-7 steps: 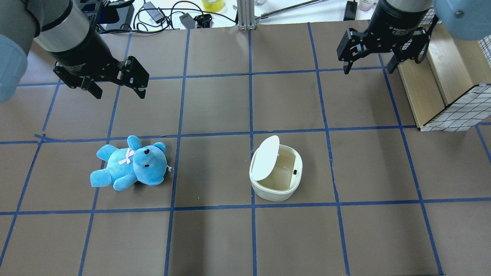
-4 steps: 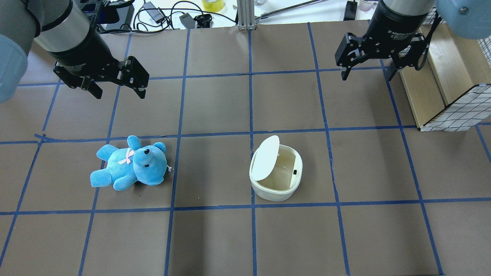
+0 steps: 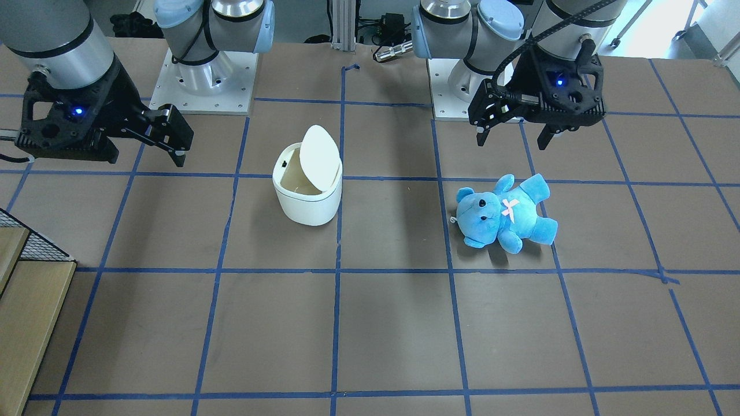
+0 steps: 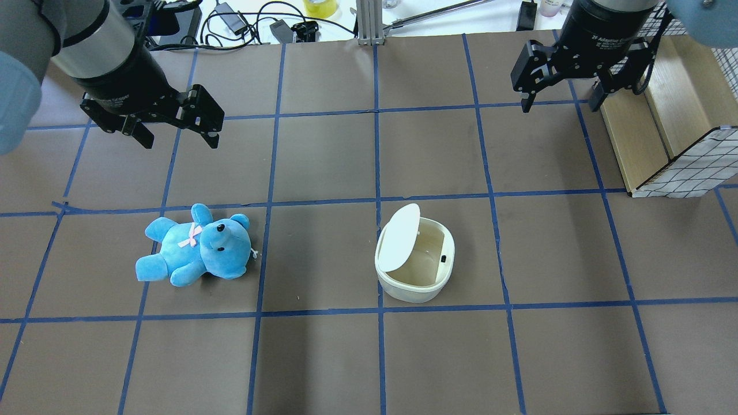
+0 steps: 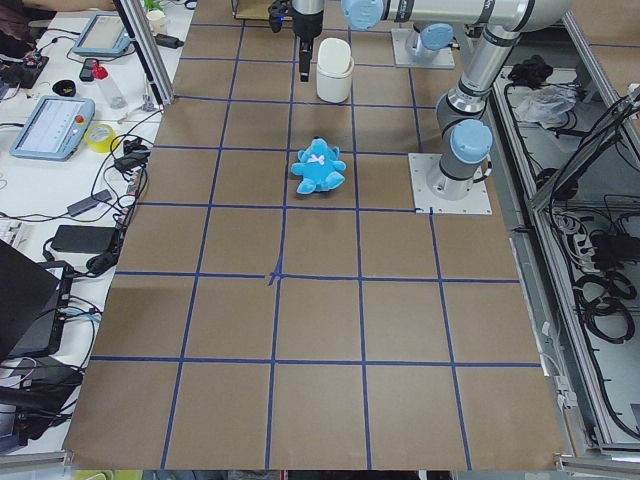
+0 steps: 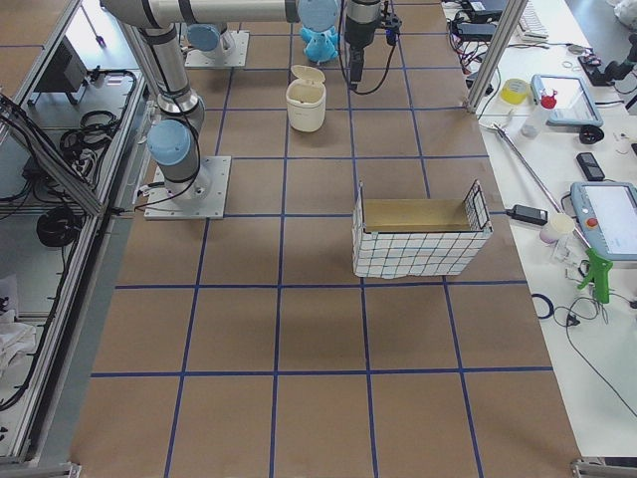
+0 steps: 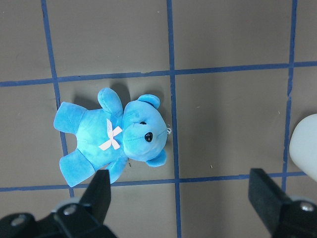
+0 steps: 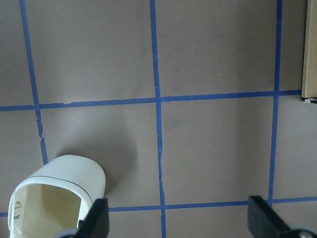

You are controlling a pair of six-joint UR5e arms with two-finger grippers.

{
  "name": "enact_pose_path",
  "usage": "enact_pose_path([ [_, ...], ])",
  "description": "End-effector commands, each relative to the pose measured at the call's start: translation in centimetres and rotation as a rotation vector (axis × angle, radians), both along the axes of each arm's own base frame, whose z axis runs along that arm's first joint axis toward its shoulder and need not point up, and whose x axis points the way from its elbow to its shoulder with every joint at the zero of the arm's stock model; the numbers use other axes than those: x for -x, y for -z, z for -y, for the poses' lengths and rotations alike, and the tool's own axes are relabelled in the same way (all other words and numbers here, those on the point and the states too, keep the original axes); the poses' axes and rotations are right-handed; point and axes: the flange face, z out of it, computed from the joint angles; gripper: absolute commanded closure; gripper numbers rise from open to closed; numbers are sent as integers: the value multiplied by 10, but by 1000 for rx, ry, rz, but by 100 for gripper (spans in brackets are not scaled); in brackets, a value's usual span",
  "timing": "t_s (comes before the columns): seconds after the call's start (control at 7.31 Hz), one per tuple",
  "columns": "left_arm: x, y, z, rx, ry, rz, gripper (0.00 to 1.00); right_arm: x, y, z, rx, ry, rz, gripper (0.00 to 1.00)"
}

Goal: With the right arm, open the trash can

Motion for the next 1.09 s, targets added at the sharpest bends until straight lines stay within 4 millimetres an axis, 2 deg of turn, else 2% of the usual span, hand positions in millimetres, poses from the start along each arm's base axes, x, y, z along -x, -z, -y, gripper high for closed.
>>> enact_pose_path([
  [0.0, 0, 0, 0, 0, 0, 0, 0, 1, 1, 0, -4, 1, -3, 0],
  [0.41, 0, 0, 0, 0, 0, 0, 0, -3, 6, -5, -39, 16, -3, 0],
  [0.55, 0, 0, 0, 0, 0, 0, 0, -5, 6, -7, -50, 66, 7, 0],
  [0.96, 0, 0, 0, 0, 0, 0, 0, -10, 3, -10, -41, 62, 13, 0],
])
